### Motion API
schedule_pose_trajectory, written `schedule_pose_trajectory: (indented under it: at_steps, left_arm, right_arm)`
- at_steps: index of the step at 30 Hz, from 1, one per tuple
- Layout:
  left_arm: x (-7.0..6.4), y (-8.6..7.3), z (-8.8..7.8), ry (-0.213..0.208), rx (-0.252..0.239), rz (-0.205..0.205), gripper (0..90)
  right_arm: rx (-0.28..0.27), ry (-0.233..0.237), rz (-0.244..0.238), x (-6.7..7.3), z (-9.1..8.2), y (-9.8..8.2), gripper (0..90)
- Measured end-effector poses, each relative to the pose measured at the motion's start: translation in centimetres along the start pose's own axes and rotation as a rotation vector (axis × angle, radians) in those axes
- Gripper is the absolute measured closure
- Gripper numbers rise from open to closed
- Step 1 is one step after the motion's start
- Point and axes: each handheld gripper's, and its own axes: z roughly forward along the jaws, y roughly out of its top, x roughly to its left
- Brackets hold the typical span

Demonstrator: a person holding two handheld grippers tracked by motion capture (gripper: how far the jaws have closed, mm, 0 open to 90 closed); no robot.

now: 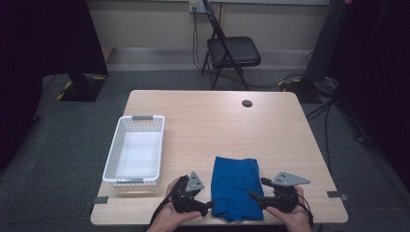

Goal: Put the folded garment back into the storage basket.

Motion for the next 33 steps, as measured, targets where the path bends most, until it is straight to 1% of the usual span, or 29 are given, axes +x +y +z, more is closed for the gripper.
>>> schedule_pose_trajectory:
  at_steps: [2, 7, 11, 12, 14, 15, 16, 17, 18, 22, 23, 24, 25, 28, 30, 31, 33]
  left_arm:
    - [0.1, -0.3, 0.0, 0.017, 0.012, -0.024, 16.6]
    - [0.1, -0.5, 0.1, 0.011, 0.03, -0.017, 17.9]
    - [0.2, -0.6, 0.3, 0.012, 0.044, -0.021, 17.9]
    - [0.3, -0.6, 0.3, 0.015, 0.048, -0.018, 17.9]
    - [0.5, -0.7, 0.4, 0.014, 0.057, -0.027, 17.9]
    - [0.5, -0.8, 0.5, 0.016, 0.062, -0.031, 17.9]
    - [0.6, -0.8, 0.6, 0.013, 0.068, -0.029, 17.9]
    - [0.6, -0.8, 0.7, 0.015, 0.064, -0.021, 17.6]
    - [0.7, -0.7, 0.8, 0.022, 0.063, -0.024, 17.6]
    - [0.5, -0.7, 0.9, 0.031, 0.062, -0.019, 17.6]
    - [0.5, -0.7, 0.9, 0.035, 0.064, -0.015, 17.5]
    - [0.5, -0.7, 0.9, 0.035, 0.064, -0.015, 17.5]
    - [0.4, -0.7, 1.0, 0.039, 0.066, -0.002, 17.3]
    - [0.3, -0.7, 1.0, 0.042, 0.066, 0.004, 16.5]
    - [0.3, -0.7, 1.0, 0.042, 0.066, 0.004, 16.0]
    - [0.2, -0.7, 1.1, 0.044, 0.069, 0.017, 16.0]
    - [0.1, -0.7, 1.1, 0.046, 0.069, 0.018, 15.5]
  right_arm:
    - [0.006, 0.01, -0.004, 0.4, 0.5, 0.0, 24.8]
    - [0.03, 0.013, -0.025, 1.1, 1.6, -0.3, 22.5]
    - [0.058, 0.0, -0.038, 1.6, 2.0, -1.0, 22.3]
    - [0.058, 0.0, -0.038, 1.6, 2.0, -1.0, 22.3]
    - [0.073, -0.008, -0.049, 1.7, 2.2, -1.4, 22.4]
    - [0.072, -0.015, -0.052, 1.6, 2.2, -1.4, 22.2]
    - [0.073, -0.018, -0.043, 1.6, 2.2, -1.5, 21.9]
    - [0.065, -0.027, -0.041, 1.5, 2.2, -1.5, 21.2]
    - [0.062, -0.036, -0.041, 1.5, 2.2, -1.5, 21.1]
    - [0.099, -0.024, -0.039, 1.1, 2.7, -1.8, 19.9]
    - [0.101, -0.02, -0.04, 1.0, 2.8, -2.0, 19.6]
    - [0.101, -0.02, -0.04, 1.0, 2.8, -2.0, 19.6]
    - [0.09, -0.026, -0.054, 1.1, 2.9, -2.1, 19.1]
    - [0.072, -0.015, -0.073, 0.9, 3.1, -2.3, 18.7]
    - [0.073, -0.012, -0.077, 0.8, 3.2, -2.2, 18.7]
    - [0.073, -0.012, -0.077, 0.8, 3.2, -2.2, 18.7]
    - [0.074, -0.004, -0.081, 0.7, 3.3, -2.1, 18.6]
